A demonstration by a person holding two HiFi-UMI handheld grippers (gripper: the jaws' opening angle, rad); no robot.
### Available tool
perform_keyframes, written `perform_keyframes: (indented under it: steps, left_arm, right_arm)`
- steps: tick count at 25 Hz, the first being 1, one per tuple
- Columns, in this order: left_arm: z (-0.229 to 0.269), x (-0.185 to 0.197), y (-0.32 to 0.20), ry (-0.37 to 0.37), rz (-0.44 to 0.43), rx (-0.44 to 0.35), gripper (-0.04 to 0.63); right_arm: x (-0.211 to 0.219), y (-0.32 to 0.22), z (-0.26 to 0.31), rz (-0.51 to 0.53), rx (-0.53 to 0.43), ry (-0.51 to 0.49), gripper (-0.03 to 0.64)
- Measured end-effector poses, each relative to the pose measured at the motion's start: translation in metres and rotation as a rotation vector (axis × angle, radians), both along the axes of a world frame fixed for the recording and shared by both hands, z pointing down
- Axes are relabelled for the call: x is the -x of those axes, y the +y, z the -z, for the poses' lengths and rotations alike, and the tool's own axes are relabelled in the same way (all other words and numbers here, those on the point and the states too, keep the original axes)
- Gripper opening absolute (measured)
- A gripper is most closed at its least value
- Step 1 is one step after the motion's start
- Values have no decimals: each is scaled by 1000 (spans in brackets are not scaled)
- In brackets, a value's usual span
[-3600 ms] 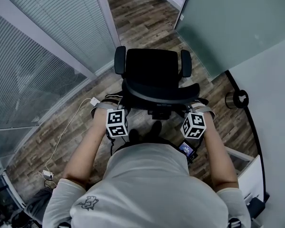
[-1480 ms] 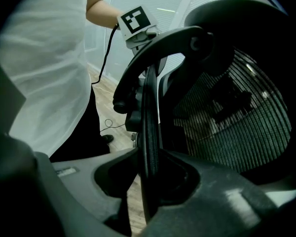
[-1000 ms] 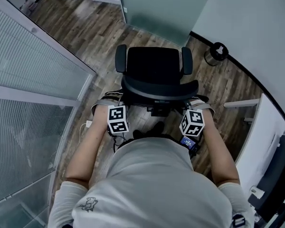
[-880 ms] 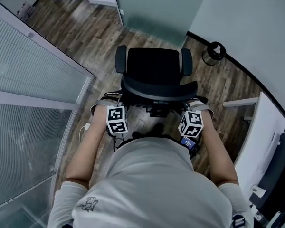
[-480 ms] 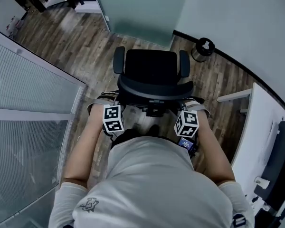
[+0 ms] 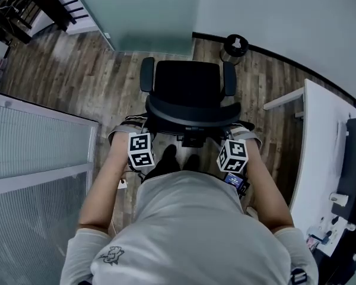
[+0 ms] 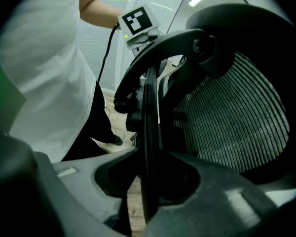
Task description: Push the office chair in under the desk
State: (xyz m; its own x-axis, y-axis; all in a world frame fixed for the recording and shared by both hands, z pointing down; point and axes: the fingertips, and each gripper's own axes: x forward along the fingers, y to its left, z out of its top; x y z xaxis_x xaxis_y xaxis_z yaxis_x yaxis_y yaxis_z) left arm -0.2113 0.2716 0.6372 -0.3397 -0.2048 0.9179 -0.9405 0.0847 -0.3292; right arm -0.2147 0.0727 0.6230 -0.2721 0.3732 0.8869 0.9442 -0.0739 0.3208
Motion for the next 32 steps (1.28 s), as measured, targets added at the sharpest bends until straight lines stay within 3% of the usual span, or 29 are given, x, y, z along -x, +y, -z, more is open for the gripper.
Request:
perform_keyframes:
  steps: [20,32]
  left_arm:
    - [-3,76,-54,-12,-423,3,121]
    - [-3,90,-117,-25,-687,9,121]
  right_arm:
    - [-4,-39,-3,-416,1,-1,106]
    - [-34,-76,-3,-671,4,-18,106]
